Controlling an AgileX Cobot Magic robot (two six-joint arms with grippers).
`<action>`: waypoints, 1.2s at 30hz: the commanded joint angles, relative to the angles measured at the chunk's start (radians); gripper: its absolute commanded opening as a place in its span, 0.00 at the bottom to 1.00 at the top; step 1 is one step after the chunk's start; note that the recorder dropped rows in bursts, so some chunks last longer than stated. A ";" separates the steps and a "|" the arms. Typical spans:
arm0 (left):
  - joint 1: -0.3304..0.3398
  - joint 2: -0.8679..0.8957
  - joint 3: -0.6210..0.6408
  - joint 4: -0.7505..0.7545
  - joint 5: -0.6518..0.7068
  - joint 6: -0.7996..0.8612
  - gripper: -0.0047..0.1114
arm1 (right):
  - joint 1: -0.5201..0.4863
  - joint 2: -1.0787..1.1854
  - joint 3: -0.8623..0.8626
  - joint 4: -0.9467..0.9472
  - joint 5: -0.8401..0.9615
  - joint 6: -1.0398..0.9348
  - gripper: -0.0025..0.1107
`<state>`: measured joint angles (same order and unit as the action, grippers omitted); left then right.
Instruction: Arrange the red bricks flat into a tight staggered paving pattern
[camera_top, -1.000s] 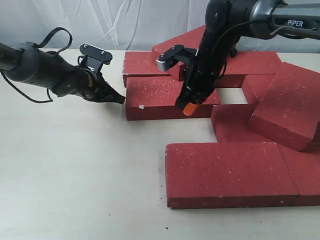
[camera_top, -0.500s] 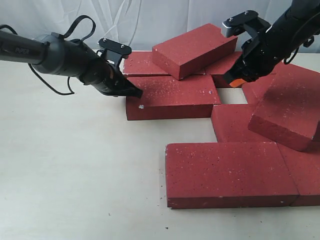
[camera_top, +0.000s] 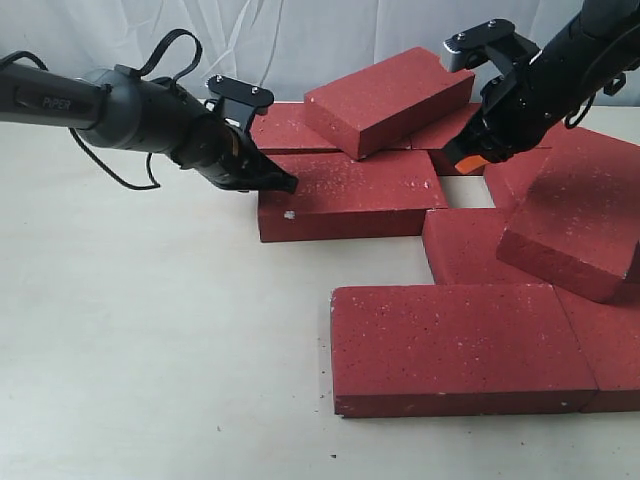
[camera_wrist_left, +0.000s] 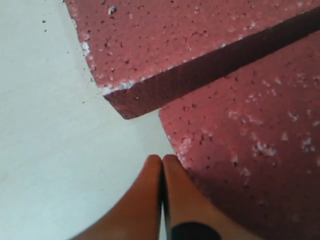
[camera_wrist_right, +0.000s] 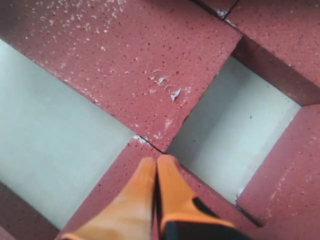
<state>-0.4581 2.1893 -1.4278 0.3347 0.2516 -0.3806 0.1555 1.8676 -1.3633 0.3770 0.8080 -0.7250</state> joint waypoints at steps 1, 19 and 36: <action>-0.004 0.004 -0.006 -0.018 -0.022 -0.002 0.04 | -0.004 -0.010 0.003 0.010 -0.013 -0.007 0.03; -0.025 0.004 -0.006 -0.059 -0.094 -0.002 0.04 | -0.004 -0.009 0.003 0.016 -0.026 -0.007 0.03; -0.066 0.071 -0.040 -0.077 -0.169 -0.004 0.04 | -0.004 -0.009 0.003 0.017 -0.034 -0.007 0.03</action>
<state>-0.5093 2.2591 -1.4576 0.2633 0.1208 -0.3806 0.1555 1.8676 -1.3633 0.3868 0.7837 -0.7282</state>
